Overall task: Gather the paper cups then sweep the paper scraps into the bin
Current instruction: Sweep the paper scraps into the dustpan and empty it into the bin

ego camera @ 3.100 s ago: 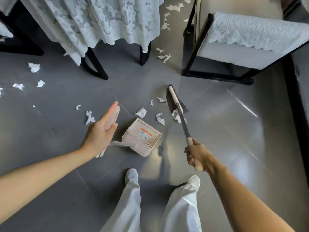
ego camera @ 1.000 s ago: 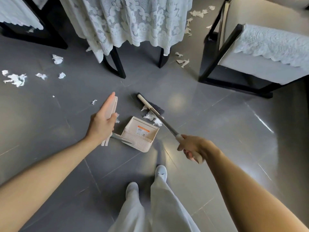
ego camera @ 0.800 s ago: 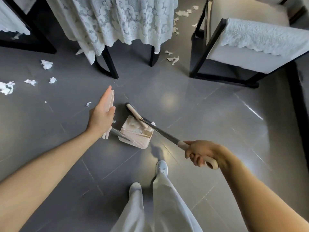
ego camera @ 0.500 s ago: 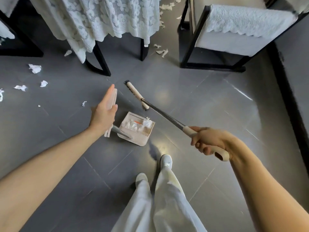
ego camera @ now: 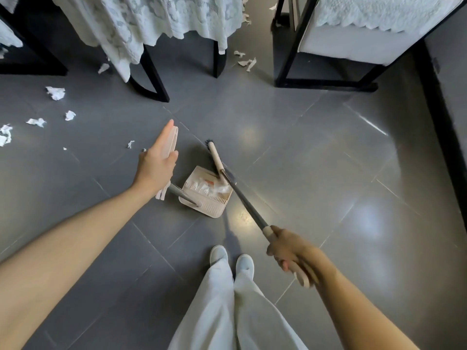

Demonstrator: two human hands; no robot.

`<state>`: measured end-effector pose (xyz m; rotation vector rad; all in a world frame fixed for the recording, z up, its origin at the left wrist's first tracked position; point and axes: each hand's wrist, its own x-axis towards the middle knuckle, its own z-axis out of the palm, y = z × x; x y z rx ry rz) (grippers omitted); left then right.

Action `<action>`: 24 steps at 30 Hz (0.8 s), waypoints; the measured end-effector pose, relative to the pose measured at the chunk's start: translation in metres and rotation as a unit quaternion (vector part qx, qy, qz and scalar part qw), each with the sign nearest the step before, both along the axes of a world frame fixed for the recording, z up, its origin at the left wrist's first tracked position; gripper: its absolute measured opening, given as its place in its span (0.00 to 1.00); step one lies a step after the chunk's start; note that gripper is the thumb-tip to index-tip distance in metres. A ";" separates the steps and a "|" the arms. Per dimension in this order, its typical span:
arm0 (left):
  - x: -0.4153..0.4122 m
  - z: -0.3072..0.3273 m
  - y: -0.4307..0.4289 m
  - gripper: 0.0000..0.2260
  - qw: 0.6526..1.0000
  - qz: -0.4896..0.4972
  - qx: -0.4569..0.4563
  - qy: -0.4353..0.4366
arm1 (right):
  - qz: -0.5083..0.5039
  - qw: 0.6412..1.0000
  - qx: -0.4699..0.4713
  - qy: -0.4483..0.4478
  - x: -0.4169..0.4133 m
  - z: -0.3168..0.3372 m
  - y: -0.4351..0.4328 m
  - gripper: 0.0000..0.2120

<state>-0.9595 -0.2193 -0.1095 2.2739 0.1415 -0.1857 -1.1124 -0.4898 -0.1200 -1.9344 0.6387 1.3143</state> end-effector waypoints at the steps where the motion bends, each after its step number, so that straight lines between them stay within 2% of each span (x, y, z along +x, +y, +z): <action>1: -0.002 0.001 0.000 0.30 1.000 0.006 0.001 -0.001 | -0.057 0.998 0.028 0.016 0.000 0.004 -0.006 0.19; 3: -0.008 0.003 0.002 0.30 1.000 0.015 0.004 0.000 | -0.145 0.986 0.073 0.046 0.002 0.015 -0.023 0.20; 4: -0.013 0.004 0.005 0.30 1.000 0.017 0.009 0.001 | -0.151 0.983 0.088 0.053 0.003 0.022 -0.030 0.21; 8: -0.040 0.009 0.018 0.31 0.999 0.037 0.024 0.001 | -0.109 0.988 0.104 0.033 0.005 0.044 -0.035 0.18; 13: -0.069 0.018 0.051 0.31 0.996 0.085 0.013 -0.014 | -0.090 0.988 0.118 -0.030 0.026 0.050 -0.012 0.21; 19: -0.082 0.024 0.101 0.31 0.989 0.143 -0.004 -0.024 | -0.021 0.990 0.073 -0.117 0.063 0.042 0.049 0.16; 24: -0.078 0.023 0.150 0.31 0.986 0.163 -0.037 -0.014 | 0.089 0.985 -0.009 -0.144 0.096 0.025 0.118 0.09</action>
